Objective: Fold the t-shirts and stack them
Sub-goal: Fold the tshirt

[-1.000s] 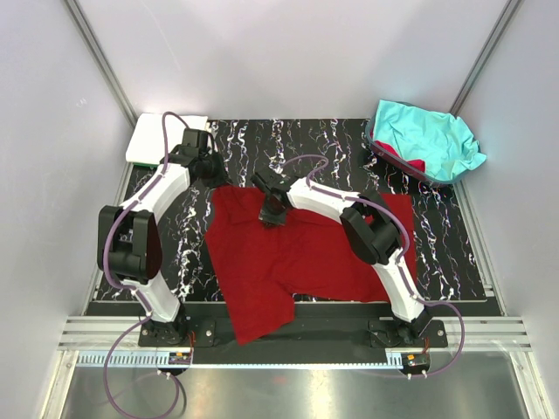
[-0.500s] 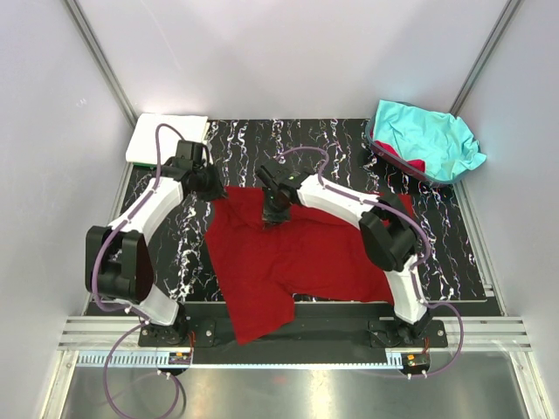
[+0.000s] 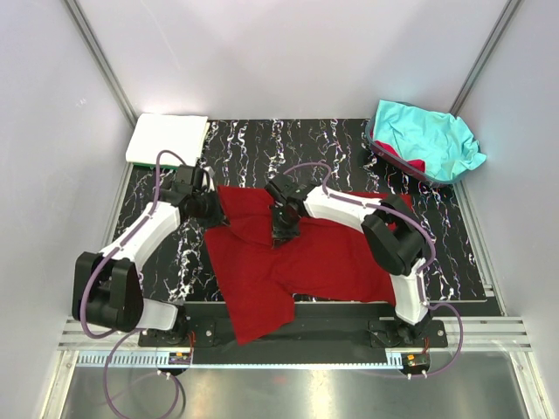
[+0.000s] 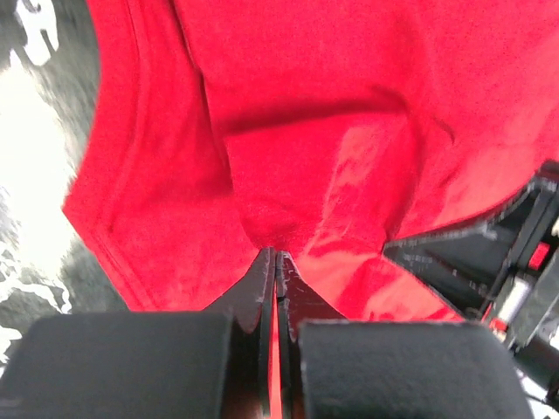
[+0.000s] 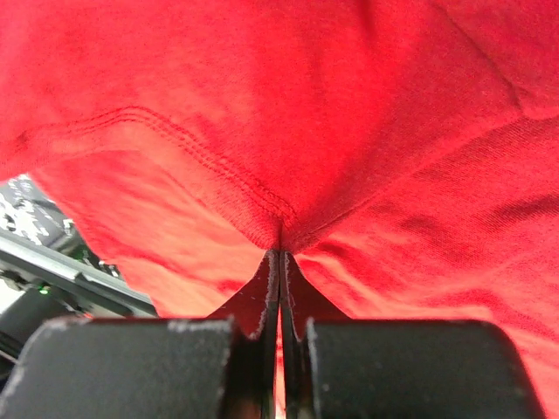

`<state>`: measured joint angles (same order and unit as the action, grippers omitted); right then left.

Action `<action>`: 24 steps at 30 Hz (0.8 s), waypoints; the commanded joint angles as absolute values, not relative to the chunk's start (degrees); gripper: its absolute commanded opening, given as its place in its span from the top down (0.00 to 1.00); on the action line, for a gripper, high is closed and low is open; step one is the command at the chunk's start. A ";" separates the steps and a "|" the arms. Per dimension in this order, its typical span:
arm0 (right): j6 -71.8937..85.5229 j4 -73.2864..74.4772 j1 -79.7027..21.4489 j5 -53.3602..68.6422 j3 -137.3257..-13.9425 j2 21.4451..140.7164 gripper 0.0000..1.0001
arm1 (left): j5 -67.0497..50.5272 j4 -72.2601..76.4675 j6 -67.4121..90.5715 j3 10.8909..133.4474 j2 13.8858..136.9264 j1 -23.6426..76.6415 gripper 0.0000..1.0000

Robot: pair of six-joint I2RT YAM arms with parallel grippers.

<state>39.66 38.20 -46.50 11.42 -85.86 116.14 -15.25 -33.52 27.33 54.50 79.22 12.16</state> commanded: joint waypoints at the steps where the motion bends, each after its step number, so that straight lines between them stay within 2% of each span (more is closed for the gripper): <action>1: 38.32 35.86 -46.85 13.18 -84.03 111.36 1.00 | -17.84 -33.66 28.56 52.39 75.68 13.97 1.00; 10: 38.14 35.59 -46.76 13.01 -80.86 109.07 1.00 | -17.58 -33.93 29.88 45.62 71.28 16.17 1.00; 17: 37.36 32.10 -46.67 13.97 -77.61 107.23 0.99 | -16.00 -33.40 30.06 44.82 71.19 16.35 1.00; 18: 38.14 31.12 -46.67 14.15 -77.26 107.14 0.94 | -15.74 -33.22 30.15 45.26 71.37 16.35 1.00; 19: 38.41 29.63 -46.67 14.41 -76.04 107.05 0.81 | -15.56 -33.22 30.06 45.70 71.80 16.35 1.00; 24: 39.11 26.63 -46.58 13.97 -76.55 110.12 0.71 | -15.99 -33.31 30.32 47.37 73.21 16.35 1.00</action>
<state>38.87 30.63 -46.50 13.15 -75.88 109.80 -16.03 -34.57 29.85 44.75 72.82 16.19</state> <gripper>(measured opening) 0.278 0.008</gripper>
